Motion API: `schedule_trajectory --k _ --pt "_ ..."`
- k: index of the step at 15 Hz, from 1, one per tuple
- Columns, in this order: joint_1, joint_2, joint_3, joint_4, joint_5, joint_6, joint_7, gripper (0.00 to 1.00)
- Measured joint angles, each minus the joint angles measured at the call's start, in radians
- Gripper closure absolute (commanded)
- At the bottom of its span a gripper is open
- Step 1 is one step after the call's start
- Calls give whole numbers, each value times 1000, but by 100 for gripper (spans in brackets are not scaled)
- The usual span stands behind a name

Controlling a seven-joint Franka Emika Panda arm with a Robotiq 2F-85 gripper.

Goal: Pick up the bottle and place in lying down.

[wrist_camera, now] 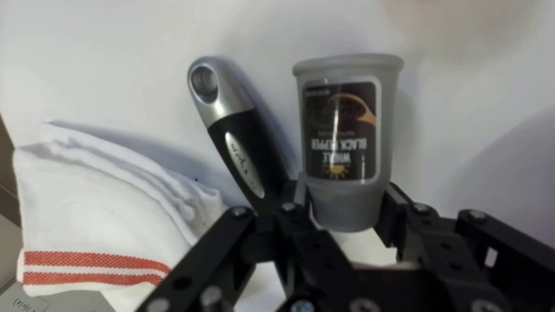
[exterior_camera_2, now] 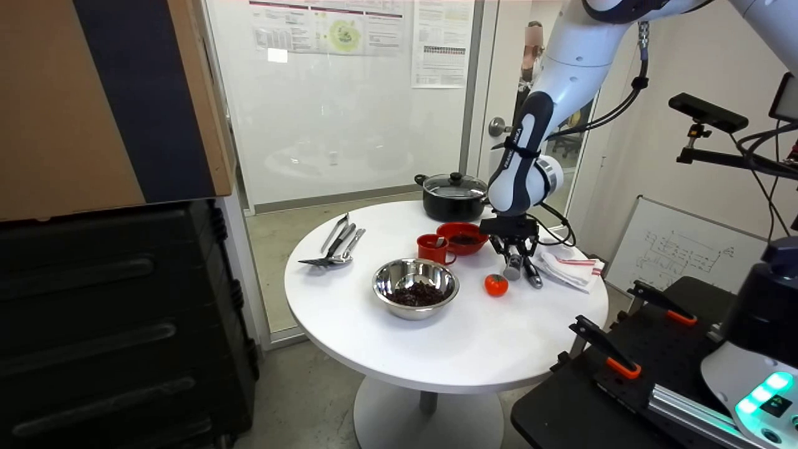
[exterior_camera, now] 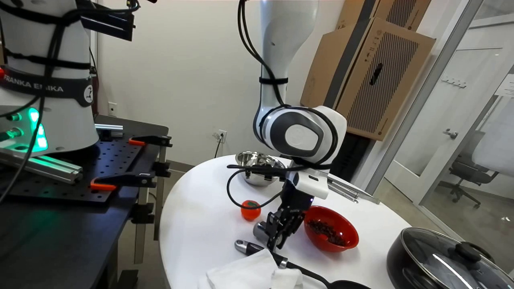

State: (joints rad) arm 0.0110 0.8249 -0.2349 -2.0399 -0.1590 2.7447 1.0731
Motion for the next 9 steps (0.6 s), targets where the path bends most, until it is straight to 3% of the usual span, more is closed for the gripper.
schedule_trajectory --k 4,5,7,9 --pt "19 58 -17 70 30 -37 -1 89" --pt "23 68 -21 84 34 -46 -1 50" --pt "30 84 -26 108 41 -60 -1 45" --pt "33 94 -29 126 43 -75 -1 31"
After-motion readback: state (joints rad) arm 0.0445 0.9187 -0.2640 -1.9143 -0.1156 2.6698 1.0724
